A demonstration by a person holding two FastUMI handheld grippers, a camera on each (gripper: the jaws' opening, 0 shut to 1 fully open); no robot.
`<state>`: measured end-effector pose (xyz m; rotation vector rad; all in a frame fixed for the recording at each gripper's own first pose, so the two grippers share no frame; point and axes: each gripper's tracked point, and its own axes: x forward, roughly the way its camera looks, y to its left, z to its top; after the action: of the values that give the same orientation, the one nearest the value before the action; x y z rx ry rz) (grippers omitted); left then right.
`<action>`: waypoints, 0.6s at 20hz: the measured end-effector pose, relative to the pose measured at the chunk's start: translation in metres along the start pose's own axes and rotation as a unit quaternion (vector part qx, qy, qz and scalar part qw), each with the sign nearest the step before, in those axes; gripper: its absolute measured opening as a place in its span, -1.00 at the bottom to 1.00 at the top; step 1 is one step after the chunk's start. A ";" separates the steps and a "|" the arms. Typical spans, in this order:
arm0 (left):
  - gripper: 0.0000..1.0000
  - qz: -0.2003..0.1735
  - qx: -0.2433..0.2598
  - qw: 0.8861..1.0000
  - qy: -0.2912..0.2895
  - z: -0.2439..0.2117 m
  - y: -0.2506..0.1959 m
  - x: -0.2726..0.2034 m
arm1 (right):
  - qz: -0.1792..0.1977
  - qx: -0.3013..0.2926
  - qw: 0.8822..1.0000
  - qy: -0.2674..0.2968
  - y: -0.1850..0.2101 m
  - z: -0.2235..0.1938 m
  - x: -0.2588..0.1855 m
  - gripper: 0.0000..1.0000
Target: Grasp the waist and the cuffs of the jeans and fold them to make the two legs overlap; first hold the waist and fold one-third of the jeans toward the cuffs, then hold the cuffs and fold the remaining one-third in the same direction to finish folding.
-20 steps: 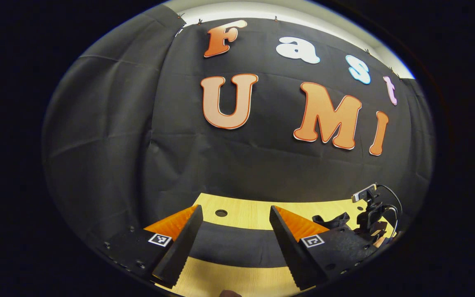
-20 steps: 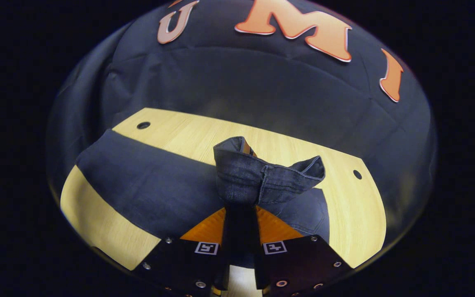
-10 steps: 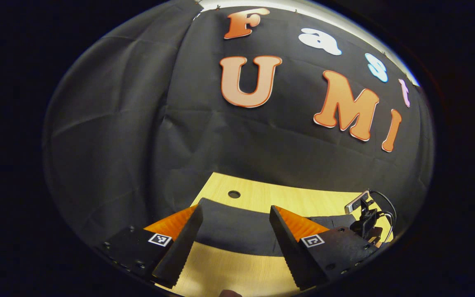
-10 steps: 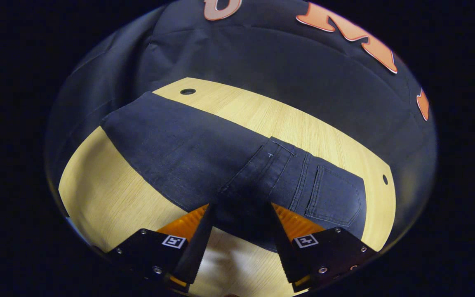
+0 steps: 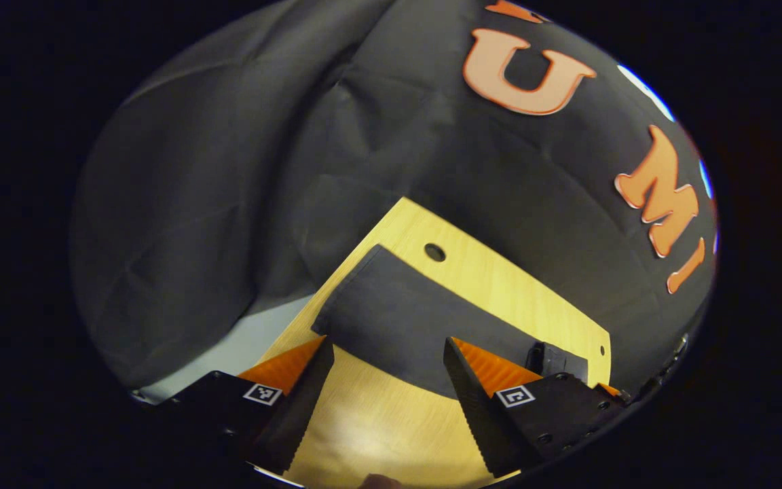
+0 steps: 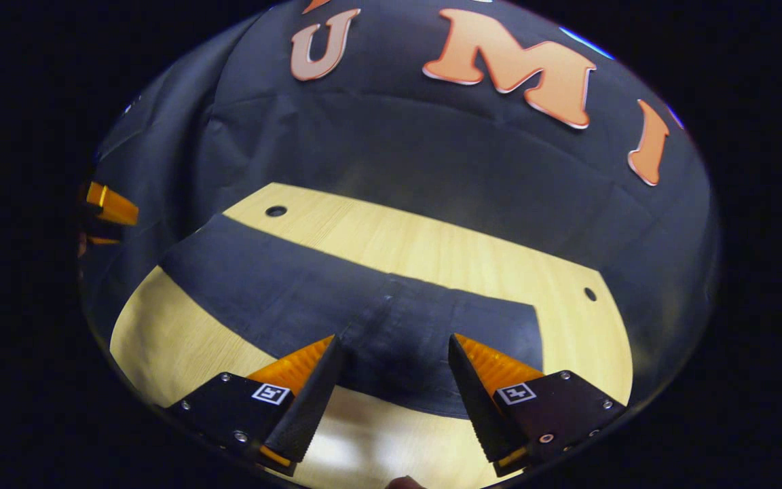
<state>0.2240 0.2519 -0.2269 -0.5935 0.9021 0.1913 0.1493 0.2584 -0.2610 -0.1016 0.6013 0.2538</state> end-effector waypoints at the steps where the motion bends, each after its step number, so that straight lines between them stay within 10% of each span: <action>1: 0.96 0.009 -0.009 1.000 0.021 -0.006 0.001 0.012 | -0.012 0.008 1.000 -0.009 -0.011 0.005 -0.011 0.91; 12: 0.97 0.098 -0.088 0.975 0.178 -0.016 0.047 0.094 | -0.104 0.050 0.990 -0.075 -0.086 0.017 -0.094 0.92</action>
<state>0.2529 0.2737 -0.3272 -0.7161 1.3016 0.3521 0.1066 0.1591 -0.1912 -0.0472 0.4483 0.0275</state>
